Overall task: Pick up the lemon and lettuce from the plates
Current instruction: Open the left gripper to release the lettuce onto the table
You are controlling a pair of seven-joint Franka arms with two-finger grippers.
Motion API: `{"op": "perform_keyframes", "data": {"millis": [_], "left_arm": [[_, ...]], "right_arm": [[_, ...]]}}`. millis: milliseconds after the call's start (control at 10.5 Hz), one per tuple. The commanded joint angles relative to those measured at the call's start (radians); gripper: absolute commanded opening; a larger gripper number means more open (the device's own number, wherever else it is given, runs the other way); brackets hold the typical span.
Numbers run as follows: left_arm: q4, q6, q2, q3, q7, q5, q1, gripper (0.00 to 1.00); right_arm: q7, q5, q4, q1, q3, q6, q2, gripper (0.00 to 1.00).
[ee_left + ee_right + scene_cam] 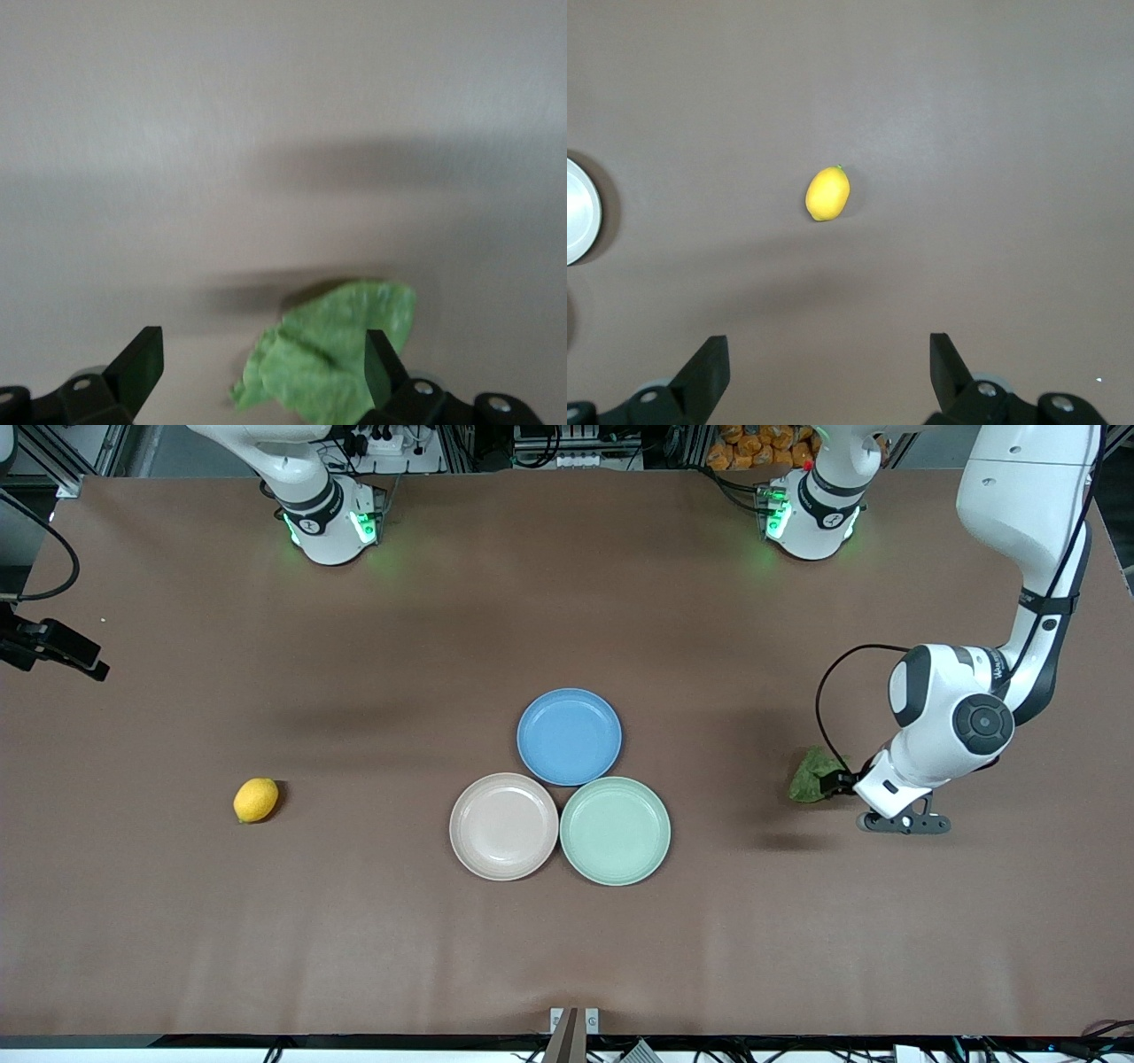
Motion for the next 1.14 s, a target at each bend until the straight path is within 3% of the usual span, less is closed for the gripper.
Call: {"op": "perform_keyframes", "data": {"millis": [0, 286, 668, 1049], "left_arm": [[-0.029, -0.100, -0.048, -0.019, 0.004, 0.011, 0.016, 1.00], [-0.013, -0.296, -0.061, -0.022, 0.004, 0.011, 0.013, 1.00], [0.008, -0.396, -0.090, -0.026, 0.002, 0.011, 0.011, 1.00], [0.163, -0.581, -0.091, -0.046, 0.001, 0.011, 0.008, 1.00]], "right_arm": [[0.010, 0.065, 0.036, -0.013, -0.003, -0.016, 0.002, 1.00], [0.016, 0.056, 0.036, -0.011, -0.001, -0.010, -0.021, 1.00], [0.013, 0.045, 0.036, -0.010, 0.003, -0.015, -0.027, 1.00], [0.001, 0.003, 0.038, -0.002, 0.009, -0.040, -0.030, 1.00]]}}
